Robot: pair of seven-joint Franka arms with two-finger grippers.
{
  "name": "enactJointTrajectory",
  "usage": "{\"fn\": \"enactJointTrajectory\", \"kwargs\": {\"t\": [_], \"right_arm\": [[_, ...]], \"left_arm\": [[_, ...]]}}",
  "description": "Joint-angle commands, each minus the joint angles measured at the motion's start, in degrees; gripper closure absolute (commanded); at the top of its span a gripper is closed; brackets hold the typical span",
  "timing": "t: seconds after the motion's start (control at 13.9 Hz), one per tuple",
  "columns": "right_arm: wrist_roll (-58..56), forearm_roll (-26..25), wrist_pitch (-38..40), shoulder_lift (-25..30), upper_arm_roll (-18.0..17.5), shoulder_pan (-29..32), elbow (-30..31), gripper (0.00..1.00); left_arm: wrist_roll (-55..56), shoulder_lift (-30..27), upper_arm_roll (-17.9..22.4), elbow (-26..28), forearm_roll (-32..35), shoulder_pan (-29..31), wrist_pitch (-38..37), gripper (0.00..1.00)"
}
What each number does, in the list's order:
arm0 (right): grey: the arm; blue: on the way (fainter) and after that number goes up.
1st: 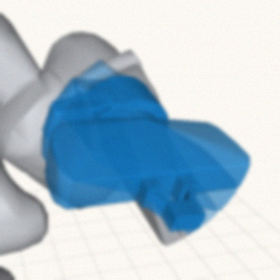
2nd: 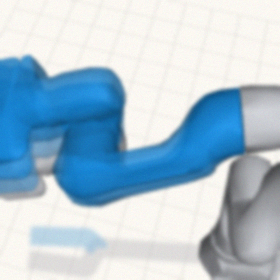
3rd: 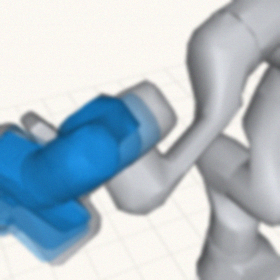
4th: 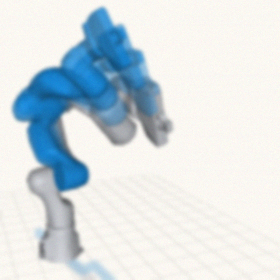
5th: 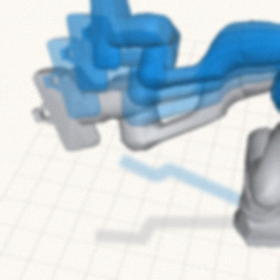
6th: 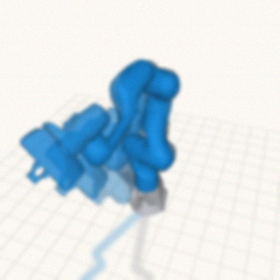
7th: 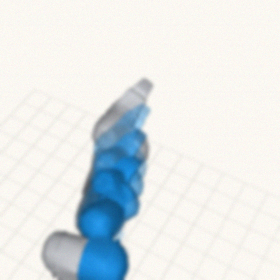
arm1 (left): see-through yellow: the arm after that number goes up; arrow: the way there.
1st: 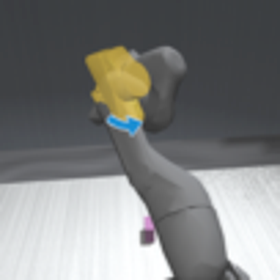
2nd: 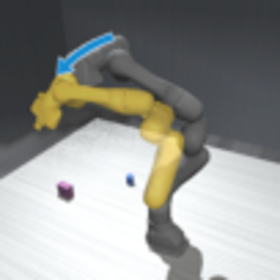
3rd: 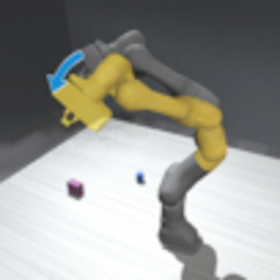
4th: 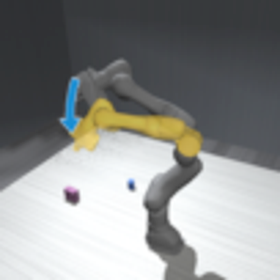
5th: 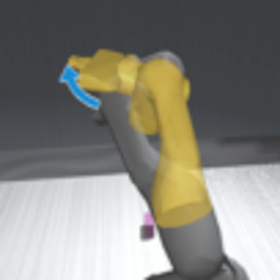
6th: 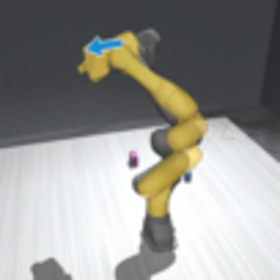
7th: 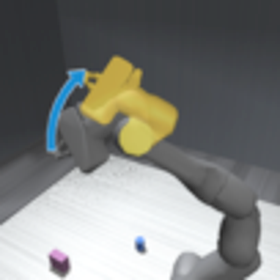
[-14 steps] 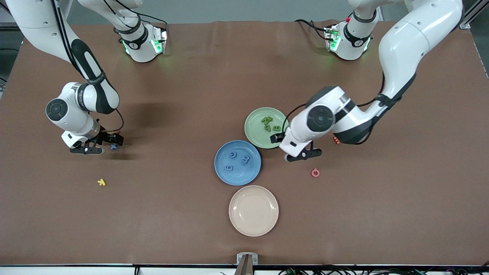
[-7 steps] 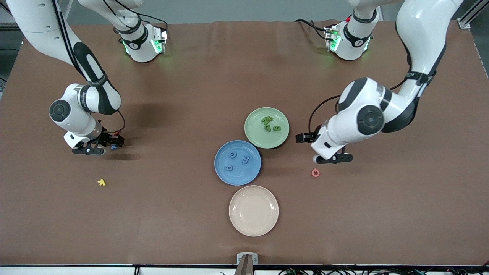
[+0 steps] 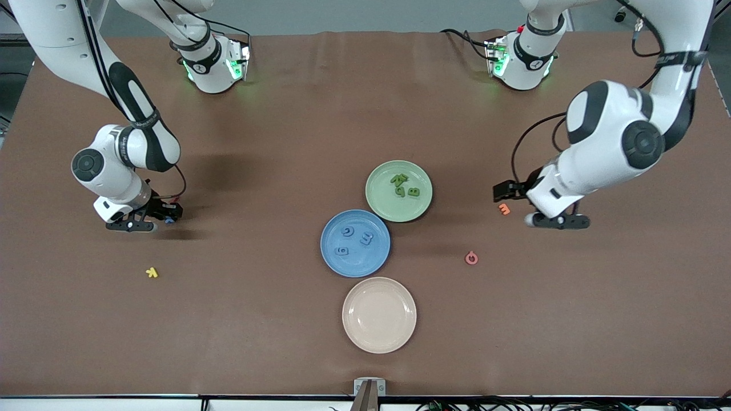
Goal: Sort letters by color into matching plates
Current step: 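Lift x with the right gripper while the left arm returns to rest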
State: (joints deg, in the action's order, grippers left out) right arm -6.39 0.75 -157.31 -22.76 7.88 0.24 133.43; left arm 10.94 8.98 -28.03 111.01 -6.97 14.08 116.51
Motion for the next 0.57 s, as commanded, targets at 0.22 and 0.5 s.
{"fn": "enactJointTrajectory", "kwargs": {"t": [0.22,0.5], "right_arm": [[-0.37,-0.75,-0.63,-0.44,-0.85,1.17,0.34,0.97],[1.03,-0.13,1.64,0.26,-1.11,0.64,0.17,1.0]], "left_arm": [[-1.18,-7.4,0.43,-0.96,-1.03,5.95,-0.66,0.01],[-1.8,-7.31,0.69,-9.3,-0.85,9.99,-7.24,0.01]]}}
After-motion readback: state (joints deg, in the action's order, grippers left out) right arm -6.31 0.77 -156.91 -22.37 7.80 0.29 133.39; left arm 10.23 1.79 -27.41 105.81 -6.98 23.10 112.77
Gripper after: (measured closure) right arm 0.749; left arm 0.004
